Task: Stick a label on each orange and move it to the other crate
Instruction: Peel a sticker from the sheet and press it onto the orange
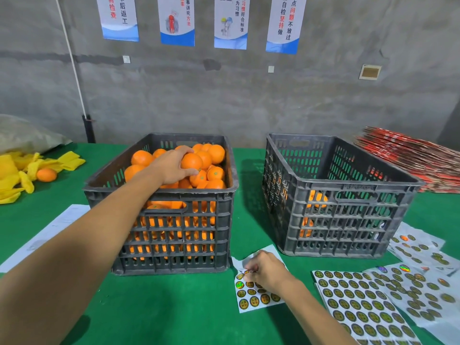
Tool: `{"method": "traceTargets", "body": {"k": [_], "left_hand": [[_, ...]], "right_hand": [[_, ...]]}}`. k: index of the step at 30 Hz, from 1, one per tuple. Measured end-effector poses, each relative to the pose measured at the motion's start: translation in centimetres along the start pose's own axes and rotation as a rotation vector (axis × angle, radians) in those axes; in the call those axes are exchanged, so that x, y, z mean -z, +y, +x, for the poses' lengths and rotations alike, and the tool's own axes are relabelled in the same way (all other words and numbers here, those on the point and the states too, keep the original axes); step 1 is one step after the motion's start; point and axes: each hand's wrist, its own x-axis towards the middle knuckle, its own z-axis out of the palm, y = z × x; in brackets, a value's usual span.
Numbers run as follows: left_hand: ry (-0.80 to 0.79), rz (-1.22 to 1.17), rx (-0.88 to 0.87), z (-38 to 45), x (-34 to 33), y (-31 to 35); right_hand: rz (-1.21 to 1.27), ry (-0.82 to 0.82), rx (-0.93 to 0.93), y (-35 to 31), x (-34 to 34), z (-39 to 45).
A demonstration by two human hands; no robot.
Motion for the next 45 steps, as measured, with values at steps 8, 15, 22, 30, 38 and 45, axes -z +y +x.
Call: {"method": "traceTargets", "body": {"k": [8, 15, 22, 30, 38, 45], "left_hand": [[-0.009, 0.005, 0.008, -0.1, 0.0, 0.0], [-0.015, 0.019, 0.009, -0.2, 0.2, 0.1], [0.01, 0.023, -0.011, -0.2, 0.2, 0.2], [0.23, -0.016, -0.021, -1.6, 1.5, 2.4], [0.1, -0.959, -0.062, -4.8, 1.2, 11.5], [-0.038, -1.202, -0.109, -5.4, 0.1, 14.9]], "right_hand": [[-0.184, 0.118, 0.018, -0.4, -0.6, -1.3], [0.036, 0.225, -0.043, -0.6, -1.6, -2.0], [-0.225, 0.184, 0.065, -1.0, -1.8, -2.1], [0.5, 0.272, -0.1, -0.7, 2.6, -1.7], [0.995, 0.603, 0.224, -7.3, 14.5, -0.7], [0.938, 0.655, 0.352, -11.7, 19.9, -0.4]]}}
